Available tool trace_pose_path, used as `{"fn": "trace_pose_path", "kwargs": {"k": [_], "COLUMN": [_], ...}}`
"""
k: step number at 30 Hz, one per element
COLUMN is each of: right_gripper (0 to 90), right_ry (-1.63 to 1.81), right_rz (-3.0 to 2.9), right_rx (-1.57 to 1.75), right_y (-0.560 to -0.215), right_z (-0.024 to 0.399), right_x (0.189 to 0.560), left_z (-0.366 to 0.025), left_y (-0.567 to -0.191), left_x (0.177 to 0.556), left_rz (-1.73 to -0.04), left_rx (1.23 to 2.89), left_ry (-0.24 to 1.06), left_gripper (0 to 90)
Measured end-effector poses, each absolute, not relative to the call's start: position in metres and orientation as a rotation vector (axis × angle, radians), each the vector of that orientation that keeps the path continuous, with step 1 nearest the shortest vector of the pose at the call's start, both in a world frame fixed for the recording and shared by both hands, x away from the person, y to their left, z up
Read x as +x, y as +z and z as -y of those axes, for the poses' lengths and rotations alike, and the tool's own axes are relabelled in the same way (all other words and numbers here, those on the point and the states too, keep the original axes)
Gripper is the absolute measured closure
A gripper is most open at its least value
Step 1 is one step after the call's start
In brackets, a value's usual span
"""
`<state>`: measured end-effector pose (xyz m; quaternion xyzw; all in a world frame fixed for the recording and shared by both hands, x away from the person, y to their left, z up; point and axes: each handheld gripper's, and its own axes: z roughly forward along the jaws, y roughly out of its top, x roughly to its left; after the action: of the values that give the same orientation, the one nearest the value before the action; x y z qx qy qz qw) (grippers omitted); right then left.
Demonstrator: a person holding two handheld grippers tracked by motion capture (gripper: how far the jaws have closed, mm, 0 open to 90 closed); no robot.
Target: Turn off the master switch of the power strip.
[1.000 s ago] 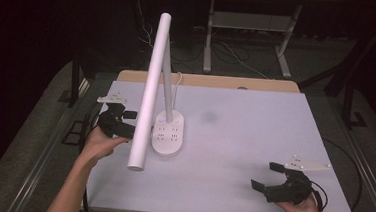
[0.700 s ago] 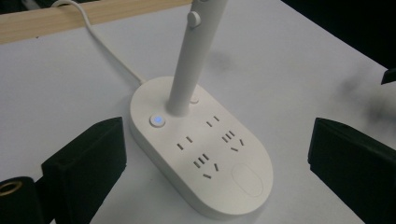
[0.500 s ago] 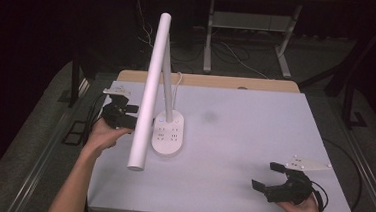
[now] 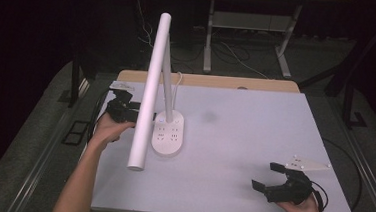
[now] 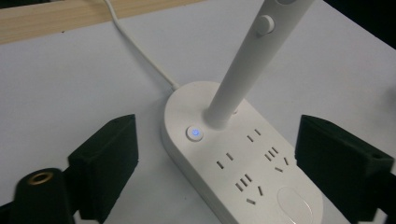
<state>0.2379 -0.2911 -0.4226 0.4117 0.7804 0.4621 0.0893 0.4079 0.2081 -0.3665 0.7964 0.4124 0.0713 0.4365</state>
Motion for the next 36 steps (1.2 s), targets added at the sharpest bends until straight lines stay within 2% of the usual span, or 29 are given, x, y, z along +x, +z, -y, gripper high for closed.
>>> {"fn": "trace_pose_path", "kwargs": {"k": [10,20,33,36], "right_gripper": [0.4,0.5,0.4,0.4], "right_ry": [1.372,1.364,1.366,1.365], "right_rz": [-2.321,-2.327,-2.322,-2.325], "right_rx": [1.224,1.231,1.227,1.228], "right_y": [-0.423,-0.424,-0.424,-0.423], "right_z": [0.292,0.292,0.294,0.294], "right_x": [0.238,0.238,0.238,0.238], "left_z": [-0.212,-0.210,-0.202,-0.200], "left_y": [-0.376,-0.387,-0.399,-0.401], "left_x": [0.419,0.428,0.435,0.436], "left_rz": [-1.085,-1.123,-1.132,-1.120], "left_rx": [1.923,1.893,1.880,1.896], "left_ry": [0.163,0.116,0.063,0.061], "left_gripper": [24.9,50.9,70.0,78.2]}}
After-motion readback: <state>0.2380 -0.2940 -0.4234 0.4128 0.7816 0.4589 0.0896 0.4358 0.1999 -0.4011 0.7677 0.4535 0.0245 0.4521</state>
